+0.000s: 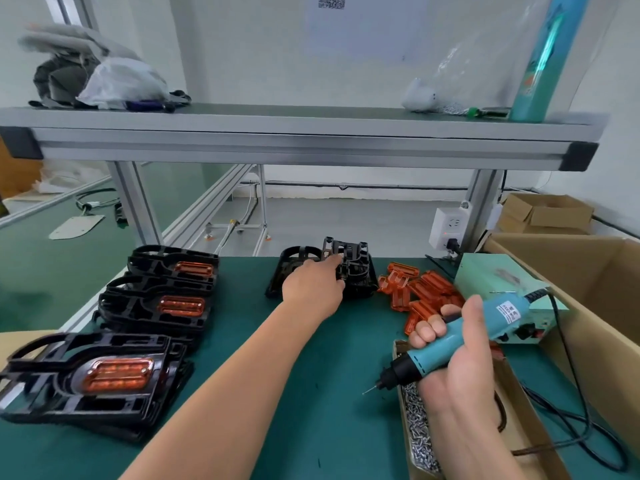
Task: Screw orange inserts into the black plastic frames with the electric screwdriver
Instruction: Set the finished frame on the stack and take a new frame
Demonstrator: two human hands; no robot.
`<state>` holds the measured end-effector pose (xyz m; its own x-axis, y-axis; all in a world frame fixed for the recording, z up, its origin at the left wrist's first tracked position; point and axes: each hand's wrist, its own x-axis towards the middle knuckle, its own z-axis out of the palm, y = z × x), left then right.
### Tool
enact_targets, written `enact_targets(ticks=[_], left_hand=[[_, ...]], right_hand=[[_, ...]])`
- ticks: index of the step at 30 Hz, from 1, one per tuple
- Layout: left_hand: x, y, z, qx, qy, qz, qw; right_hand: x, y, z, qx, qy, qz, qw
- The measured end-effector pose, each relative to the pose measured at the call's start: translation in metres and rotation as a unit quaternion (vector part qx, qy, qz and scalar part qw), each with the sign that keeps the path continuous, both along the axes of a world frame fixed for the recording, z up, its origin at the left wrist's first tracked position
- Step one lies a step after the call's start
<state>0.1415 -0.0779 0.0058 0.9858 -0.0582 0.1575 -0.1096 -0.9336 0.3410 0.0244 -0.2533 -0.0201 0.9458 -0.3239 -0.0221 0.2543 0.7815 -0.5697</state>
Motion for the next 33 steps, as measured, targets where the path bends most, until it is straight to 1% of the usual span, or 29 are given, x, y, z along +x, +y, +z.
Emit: enact_targets(ticks=[2, 4, 8, 10, 16, 19, 22, 27, 33], left_hand=[[0.005, -0.001, -0.006, -0.011, 0.0, 0.0, 1.0], [0.007, 0.002, -0.009, -0.053, -0.014, 0.01, 0.998], [0.002, 0.008, -0.016, -0.185, -0.003, 0.026, 0.982], [-0.004, 0.012, -0.016, -0.232, -0.004, 0.029, 0.972], [-0.039, 0.031, -0.006, -0.315, -0.01, 0.036, 0.948], [-0.061, 0.051, -0.006, -0.318, 0.014, 0.035, 0.947], [-0.084, 0.072, -0.013, -0.316, 0.076, 0.004, 0.946], [-0.12, 0.103, -0.026, -0.286, 0.145, -0.009, 0.947], [-0.148, 0.117, -0.031, -0.214, 0.184, -0.032, 0.959]], right_hand=[[0.001, -0.001, -0.001, 0.003, 0.002, -0.002, 1.0], [0.002, 0.0, -0.002, 0.008, 0.0, 0.001, 1.0], [0.002, -0.001, -0.003, 0.005, -0.002, -0.001, 1.0], [0.002, -0.002, -0.003, 0.002, -0.002, -0.006, 1.0], [0.0, -0.005, 0.001, 0.005, -0.013, -0.019, 1.0], [-0.001, -0.01, 0.007, 0.012, -0.018, -0.037, 0.999], [-0.002, -0.021, 0.014, 0.033, -0.024, -0.058, 0.997], [-0.005, -0.041, 0.018, 0.055, -0.031, -0.108, 0.992], [-0.004, -0.047, 0.016, 0.07, -0.022, -0.128, 0.989]])
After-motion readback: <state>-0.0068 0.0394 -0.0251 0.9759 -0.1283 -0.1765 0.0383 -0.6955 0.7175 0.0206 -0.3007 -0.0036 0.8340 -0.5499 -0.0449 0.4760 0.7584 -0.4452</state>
